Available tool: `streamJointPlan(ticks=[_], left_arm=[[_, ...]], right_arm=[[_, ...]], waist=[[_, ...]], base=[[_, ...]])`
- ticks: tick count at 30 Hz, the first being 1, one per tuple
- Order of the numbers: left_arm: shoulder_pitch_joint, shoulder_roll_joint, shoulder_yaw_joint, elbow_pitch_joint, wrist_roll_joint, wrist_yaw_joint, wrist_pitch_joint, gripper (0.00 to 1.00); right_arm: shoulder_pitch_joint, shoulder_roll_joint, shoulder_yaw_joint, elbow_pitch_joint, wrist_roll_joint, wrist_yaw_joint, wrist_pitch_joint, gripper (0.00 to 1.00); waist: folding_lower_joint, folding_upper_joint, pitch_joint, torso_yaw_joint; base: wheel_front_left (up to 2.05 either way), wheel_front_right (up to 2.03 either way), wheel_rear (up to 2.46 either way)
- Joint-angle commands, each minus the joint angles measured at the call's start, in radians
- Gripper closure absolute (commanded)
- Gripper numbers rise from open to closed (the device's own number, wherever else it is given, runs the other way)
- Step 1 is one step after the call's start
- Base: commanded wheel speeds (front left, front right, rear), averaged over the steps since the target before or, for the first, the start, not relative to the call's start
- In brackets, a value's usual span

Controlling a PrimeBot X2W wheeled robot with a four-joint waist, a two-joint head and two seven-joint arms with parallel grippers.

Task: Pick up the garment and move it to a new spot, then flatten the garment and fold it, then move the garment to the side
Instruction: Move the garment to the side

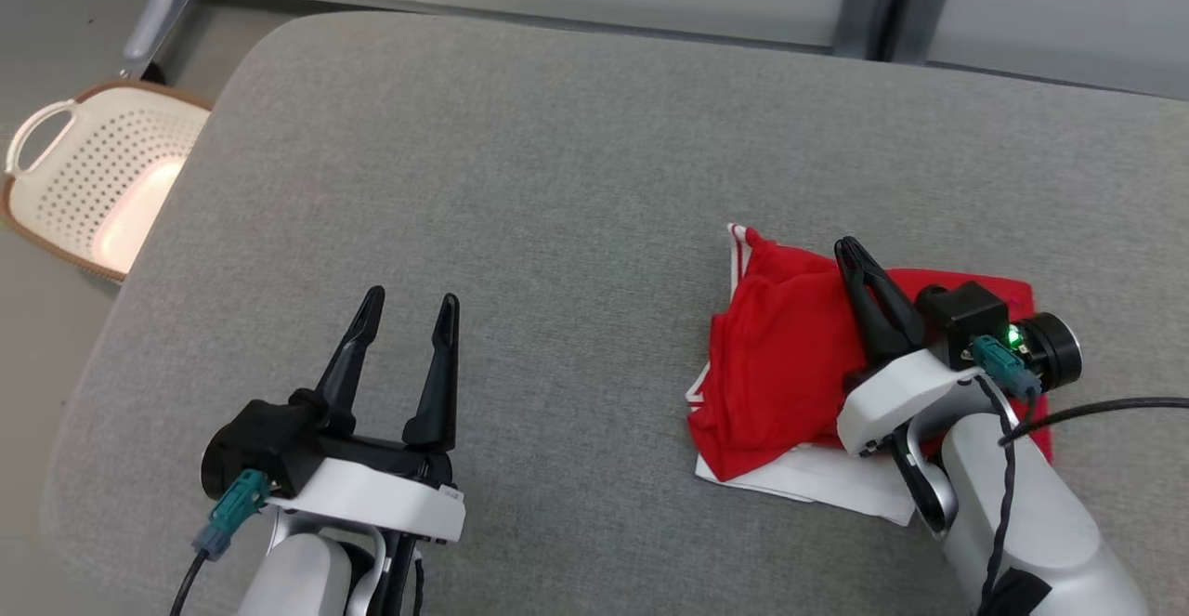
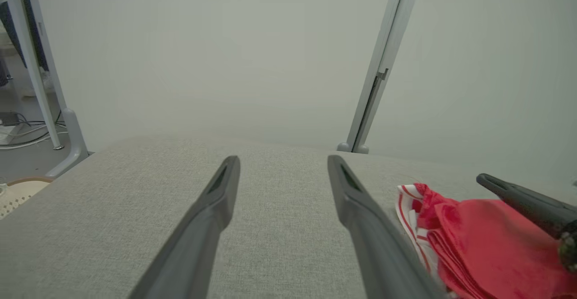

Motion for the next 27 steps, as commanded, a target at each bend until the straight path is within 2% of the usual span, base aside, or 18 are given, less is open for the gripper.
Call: streamJointPlan(ticks=[1, 8, 16, 20, 23, 27], left_arm=[[-0.021, 0.003, -0.004, -0.003, -0.011, 0.007, 0.000, 0.00], [-0.034, 0.003, -0.020, -0.003, -0.028, 0.020, 0.000, 0.00], [-0.020, 0.002, -0.017, 0.008, -0.032, 0.025, 0.000, 0.00], [-0.018, 0.003, -0.025, 0.012, -0.027, 0.026, 0.000, 0.00], [-0.010, 0.003, -0.017, 0.016, -0.019, 0.027, 0.000, 0.00], [0.008, 0.003, 0.015, 0.021, -0.014, 0.025, 0.000, 0.00]], right_arm=[[-0.019, -0.011, -0.004, 0.036, -0.008, 0.000, 0.000, 1.00], [-0.075, -0.031, -0.064, 0.230, -0.038, 0.000, 0.000, 1.00], [-0.062, 0.017, -0.025, 0.120, -0.022, 0.000, 0.000, 1.00], [-0.056, 0.028, 0.060, 0.214, -0.008, 0.000, 0.008, 1.00], [-0.087, 0.033, 0.084, 0.251, 0.027, 0.000, 0.001, 1.00], [-0.089, 0.037, 0.068, 0.188, 0.065, 0.000, -0.002, 1.00]], waist=[[0.0000, -0.0001, 0.065, 0.073], [0.0000, -0.0001, 0.087, 0.124], [0.0000, -0.0001, 0.054, 0.104], [0.0000, -0.0001, 0.034, 0.088], [0.0000, -0.0001, 0.014, 0.068], [0.0000, -0.0001, -0.023, 0.023]], base=[[0.00, 0.00, 0.00], [0.00, 0.00, 0.00], [0.00, 0.00, 0.00], [0.00, 0.00, 0.00], [0.00, 0.00, 0.00], [0.00, 0.00, 0.00]])
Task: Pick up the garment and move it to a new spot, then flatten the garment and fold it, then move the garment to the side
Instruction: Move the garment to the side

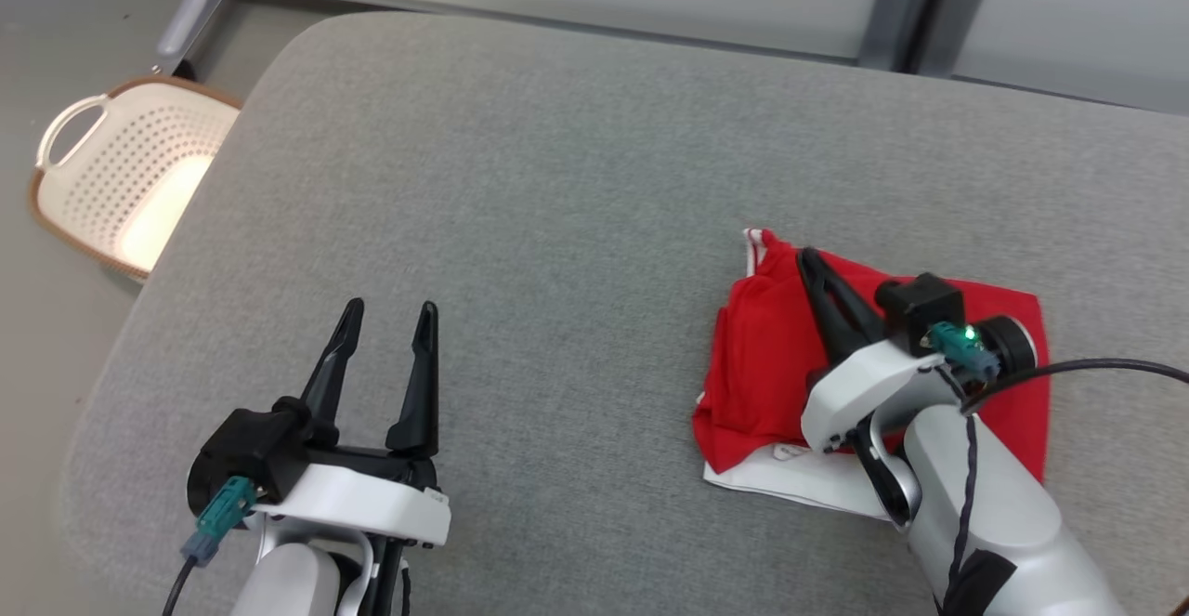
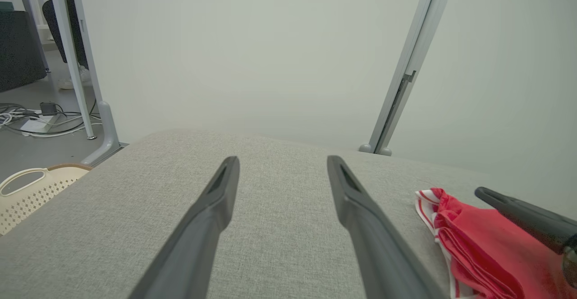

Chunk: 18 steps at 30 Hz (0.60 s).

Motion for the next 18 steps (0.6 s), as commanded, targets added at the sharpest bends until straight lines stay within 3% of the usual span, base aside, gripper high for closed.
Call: streamJointPlan(ticks=[1, 8, 13, 14, 15, 18], left_arm=[[0.015, 0.003, 0.017, 0.001, 0.010, -0.002, 0.000, 0.00], [0.042, 0.003, 0.064, -0.009, 0.014, -0.009, 0.000, 0.00], [0.059, 0.003, 0.070, -0.015, 0.019, -0.016, 0.000, 0.00], [0.062, 0.004, 0.072, -0.016, 0.020, -0.016, 0.000, 0.00], [0.073, 0.003, 0.074, -0.014, 0.023, -0.018, 0.000, 0.00], [0.085, 0.003, 0.079, -0.012, 0.024, -0.013, 0.000, 0.00]], right_arm=[[0.017, 0.000, -0.014, -0.048, 0.012, 0.000, -0.005, 1.00], [0.138, -0.023, -0.094, -0.226, 0.006, 0.000, -0.004, 1.00], [0.255, -0.046, -0.205, -0.342, -0.001, 0.000, -0.004, 1.00], [0.275, -0.046, -0.227, -0.365, -0.004, 0.000, -0.004, 0.25], [0.327, -0.041, -0.268, -0.392, -0.006, 0.000, -0.004, 0.00], [0.371, -0.033, -0.299, -0.434, -0.005, 0.000, -0.004, 0.00]], waist=[[0.0000, 0.0000, -0.036, -0.040], [0.0000, 0.0000, -0.095, -0.123], [0.0000, 0.0000, -0.127, -0.181], [0.0000, 0.0000, -0.133, -0.192], [0.0000, 0.0000, -0.144, -0.212], [0.0000, 0.0000, -0.157, -0.238]], base=[[0.00, 0.00, 0.00], [0.00, 0.00, 0.00], [0.00, 0.00, 0.00], [0.00, 0.00, 0.00], [0.00, 0.00, 0.00], [0.00, 0.00, 0.00]])
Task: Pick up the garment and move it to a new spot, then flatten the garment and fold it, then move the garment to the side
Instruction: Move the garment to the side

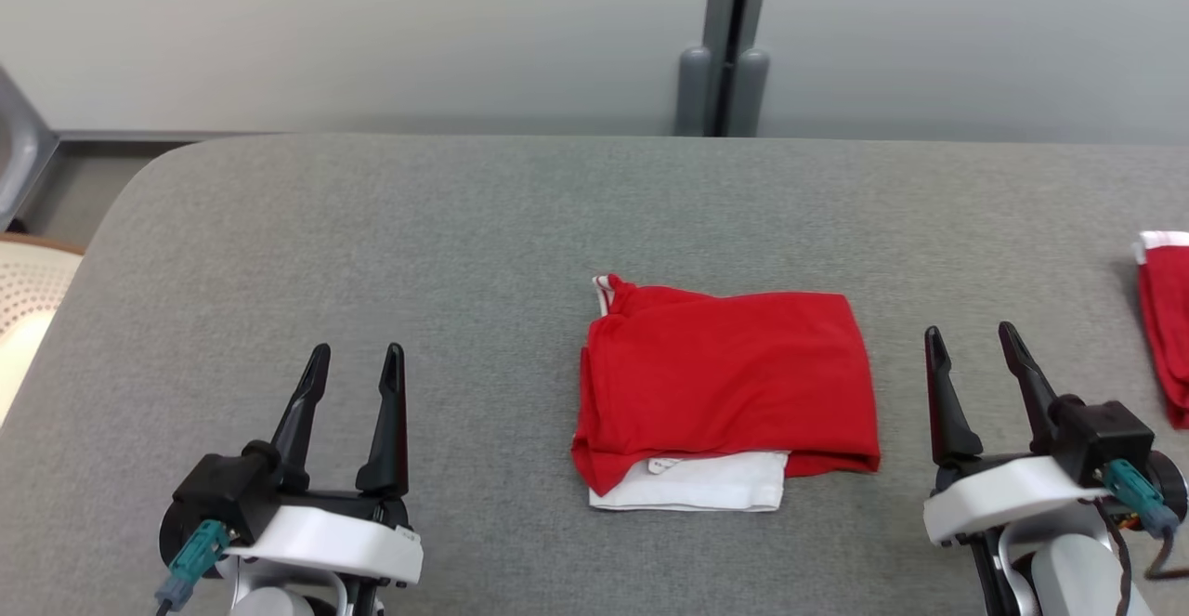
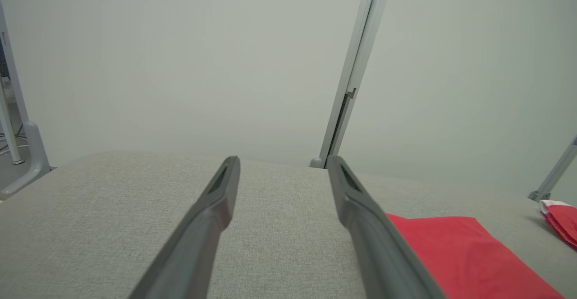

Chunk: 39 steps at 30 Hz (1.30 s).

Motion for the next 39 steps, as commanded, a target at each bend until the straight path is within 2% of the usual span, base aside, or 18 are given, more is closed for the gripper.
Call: streamJointPlan(ticks=[1, 10, 22, 32, 39], left_arm=[[0.007, 0.004, 0.004, 0.001, 0.005, 0.001, 0.000, 0.00], [0.059, 0.004, -0.001, -0.002, 0.029, -0.001, 0.000, 0.00], [0.053, 0.004, -0.006, 0.003, 0.026, -0.006, 0.000, 0.00], [0.019, 0.004, -0.028, 0.013, 0.024, -0.016, 0.000, 0.00], [-0.016, 0.004, -0.044, 0.023, 0.018, -0.022, 0.000, 0.00]], right_arm=[[0.012, 0.001, -0.006, -0.014, -0.009, 0.000, -0.001, 0.00], [0.116, 0.015, -0.019, -0.095, -0.017, 0.000, -0.001, 0.00], [0.089, 0.023, -0.018, -0.092, -0.010, 0.000, -0.001, 0.00], [-0.015, 0.029, 0.021, 0.078, 0.067, 0.000, 0.036, 0.00], [-0.107, 0.030, 0.007, 0.211, 0.086, 0.000, 0.071, 0.00]], waist=[[0.0000, 0.0000, -0.017, -0.022], [0.0000, 0.0000, -0.041, -0.051], [0.0000, 0.0000, -0.020, -0.030], [0.0000, 0.0000, 0.046, 0.010], [0.0000, 0.0000, 0.095, 0.046]], base=[[0.00, 0.00, 0.00], [0.00, 0.00, 0.00], [0.00, 0.00, 0.00], [0.00, 0.00, 0.00], [0.00, 0.00, 0.00]])
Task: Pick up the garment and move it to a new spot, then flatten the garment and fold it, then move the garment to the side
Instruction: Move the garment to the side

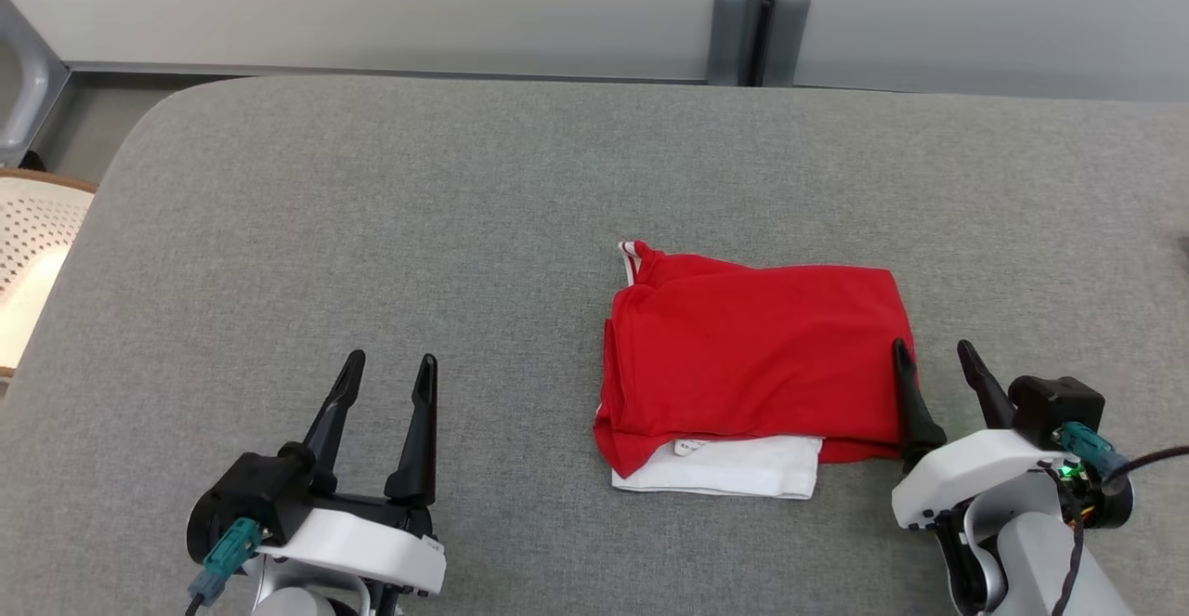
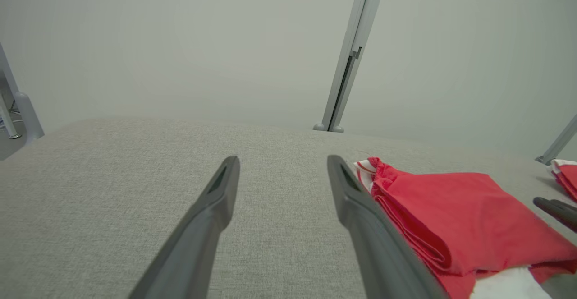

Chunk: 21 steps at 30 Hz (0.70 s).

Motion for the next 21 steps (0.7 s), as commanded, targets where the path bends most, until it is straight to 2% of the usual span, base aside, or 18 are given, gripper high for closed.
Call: streamJointPlan(ticks=[1, 6, 8, 9, 15, 21], left_arm=[[-0.019, 0.004, -0.002, 0.002, -0.005, -0.008, 0.000, 0.00], [-0.033, 0.004, -0.014, 0.007, -0.009, -0.007, 0.000, 0.00], [-0.034, 0.004, -0.016, 0.007, -0.010, -0.006, 0.000, 0.00], [-0.034, 0.004, -0.015, 0.008, -0.010, -0.004, 0.000, 0.00], [-0.024, 0.004, -0.005, 0.010, 0.014, -0.003, 0.000, 0.00], [-0.024, 0.004, -0.006, -0.008, 0.025, -0.010, 0.000, 0.00]], right_arm=[[-0.014, -0.002, -0.002, 0.020, 0.004, 0.000, 0.006, 0.00], [-0.054, 0.000, -0.007, 0.103, 0.002, 0.000, 0.011, 0.00], [-0.065, 0.000, 0.003, 0.130, 0.005, 0.000, 0.001, 0.77], [-0.068, 0.001, 0.014, 0.142, -0.001, 0.000, -0.003, 1.00], [-0.091, 0.000, 0.055, 0.194, -0.002, 0.000, -0.033, 1.00], [-0.129, -0.043, 0.097, 0.168, -0.118, 0.000, -0.065, 1.00]], waist=[[0.0000, 0.0000, 0.014, 0.014], [0.0000, 0.0000, 0.026, 0.031], [0.0000, 0.0000, 0.027, 0.033], [0.0000, 0.0000, 0.026, 0.032], [0.0000, 0.0000, 0.015, 0.005], [0.0000, 0.0000, 0.002, -0.064]], base=[[0.00, 0.00, 0.00], [0.00, 0.00, 0.00], [0.00, 0.00, 0.00], [0.00, 0.00, 0.00], [0.00, 0.00, 0.00], [0.00, 0.00, 0.00]])
